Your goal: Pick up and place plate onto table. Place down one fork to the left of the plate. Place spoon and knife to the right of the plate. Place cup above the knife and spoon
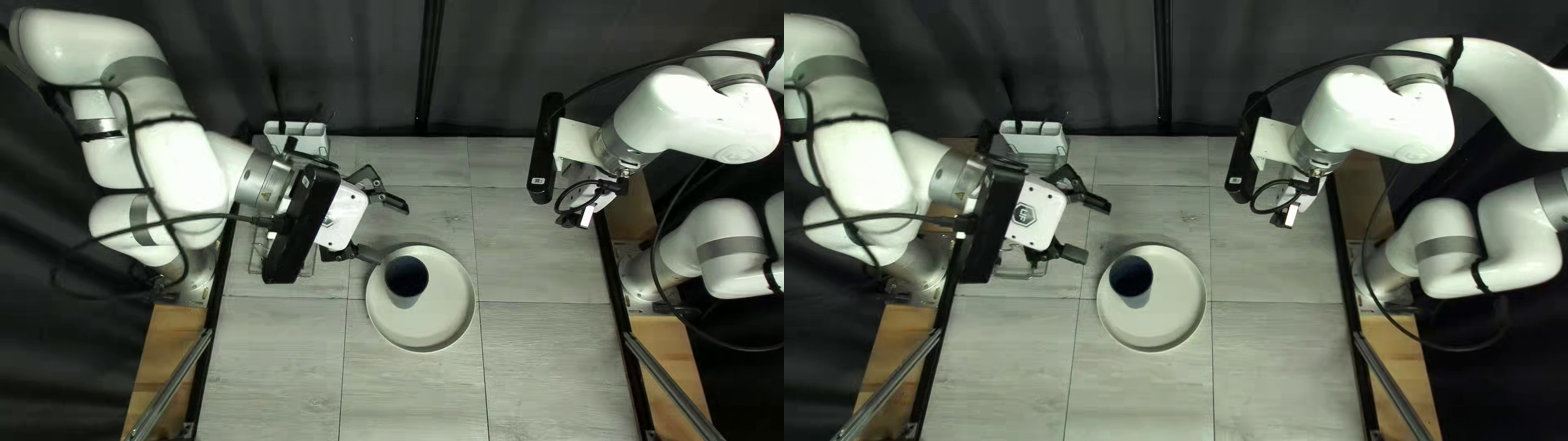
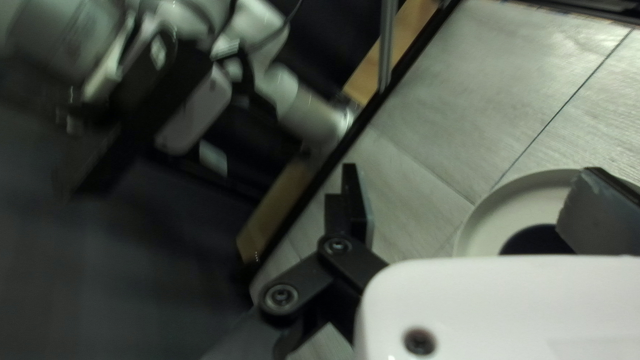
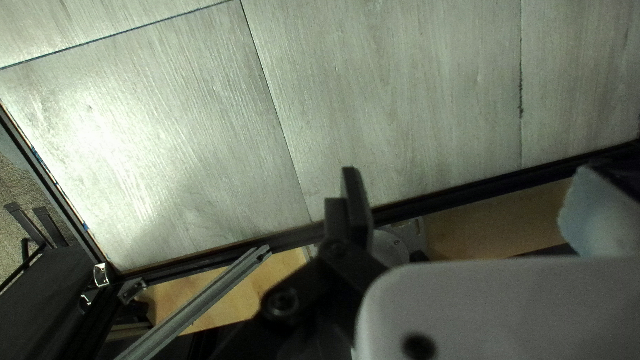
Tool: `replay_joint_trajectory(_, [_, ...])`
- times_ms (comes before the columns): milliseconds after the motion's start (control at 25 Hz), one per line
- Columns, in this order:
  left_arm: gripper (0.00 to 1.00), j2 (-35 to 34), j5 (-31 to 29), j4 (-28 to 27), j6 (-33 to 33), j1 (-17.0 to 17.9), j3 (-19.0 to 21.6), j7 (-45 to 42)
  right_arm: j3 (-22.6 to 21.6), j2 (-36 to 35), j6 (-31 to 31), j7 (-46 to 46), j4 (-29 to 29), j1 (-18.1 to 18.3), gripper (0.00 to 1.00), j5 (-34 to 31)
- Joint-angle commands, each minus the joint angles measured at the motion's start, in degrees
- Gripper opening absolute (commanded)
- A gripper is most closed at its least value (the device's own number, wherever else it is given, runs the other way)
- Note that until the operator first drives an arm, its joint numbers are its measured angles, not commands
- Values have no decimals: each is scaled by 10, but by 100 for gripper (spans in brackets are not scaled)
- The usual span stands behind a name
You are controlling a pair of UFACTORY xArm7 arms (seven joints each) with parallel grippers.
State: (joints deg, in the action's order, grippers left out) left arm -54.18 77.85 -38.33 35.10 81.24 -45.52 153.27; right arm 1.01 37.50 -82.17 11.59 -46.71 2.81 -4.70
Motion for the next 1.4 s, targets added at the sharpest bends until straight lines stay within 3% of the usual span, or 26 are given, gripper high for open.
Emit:
replay_joint_trajectory(40, [100,6,-40,-11,6,46,-23,-91,0,0,0,0,0,0,100,0])
replay_joint_trajectory(160, [100,27,-62,-18,41,79,-23,-192,0,0,0,0,0,0,100,0])
replay_joint_trajectory(240, [100,51,-54,-28,52,86,-21,-200,0,0,0,0,0,0,100,0])
replay_joint_trajectory(440, [100,51,-19,-49,0,56,-31,-102,0,0,0,0,0,0,100,0])
replay_joint_trajectory(560, [100,39,73,-94,-5,35,-13,-16,0,0,0,0,0,0,100,0])
replay_joint_trajectory(720, [100,32,148,-143,28,45,12,62,0,0,0,0,0,0,100,0])
replay_joint_trajectory(800, [100,34,134,-133,21,43,8,73,0,0,0,0,0,0,100,0])
replay_joint_trajectory(1040, [100,90,81,-115,39,43,-4,-12,0,0,0,0,0,0,100,0])
replay_joint_trajectory(1280, [100,23,29,-52,5,1,-44,-13,0,0,0,0,0,0,100,0])
replay_joint_trajectory(1400, [100,7,27,-54,-12,-9,-64,4,0,0,0,0,0,0,100,0])
